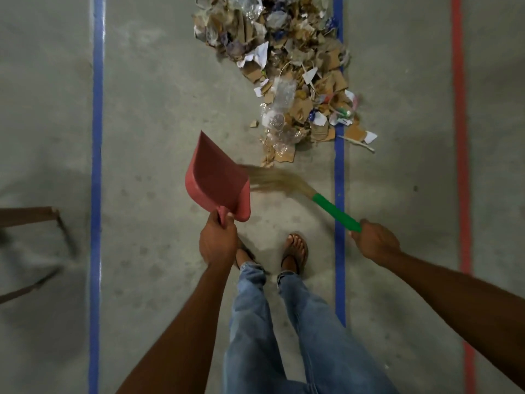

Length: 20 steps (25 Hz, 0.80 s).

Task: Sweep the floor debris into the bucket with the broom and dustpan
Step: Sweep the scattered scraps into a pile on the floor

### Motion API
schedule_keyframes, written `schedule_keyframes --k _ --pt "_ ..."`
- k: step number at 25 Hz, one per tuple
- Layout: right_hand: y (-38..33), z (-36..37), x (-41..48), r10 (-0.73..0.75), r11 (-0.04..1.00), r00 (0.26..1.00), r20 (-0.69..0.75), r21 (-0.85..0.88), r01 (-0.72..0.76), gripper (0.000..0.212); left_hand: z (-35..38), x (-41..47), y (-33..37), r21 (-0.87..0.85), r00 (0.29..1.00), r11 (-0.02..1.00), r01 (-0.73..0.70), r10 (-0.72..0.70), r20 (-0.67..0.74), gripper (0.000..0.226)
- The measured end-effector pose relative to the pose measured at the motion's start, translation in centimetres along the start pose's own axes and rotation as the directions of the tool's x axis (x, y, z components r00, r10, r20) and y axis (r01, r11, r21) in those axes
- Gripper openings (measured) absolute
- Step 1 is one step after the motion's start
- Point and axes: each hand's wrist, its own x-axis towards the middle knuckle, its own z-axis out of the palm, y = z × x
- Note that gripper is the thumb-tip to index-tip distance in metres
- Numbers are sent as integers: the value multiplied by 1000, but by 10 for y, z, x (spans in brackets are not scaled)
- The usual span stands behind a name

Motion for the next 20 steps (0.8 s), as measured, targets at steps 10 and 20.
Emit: schedule_keyframes --k 10,20 --pt "-136 -163 67 144 862 936 -322 506 41 49 -2 4 58 -60 992 990 -127 126 -25 30" --pt "-64 -99 -56 303 594 943 -141 802 -71 51 -5 11 134 -52 963 963 -266 268 27 28"
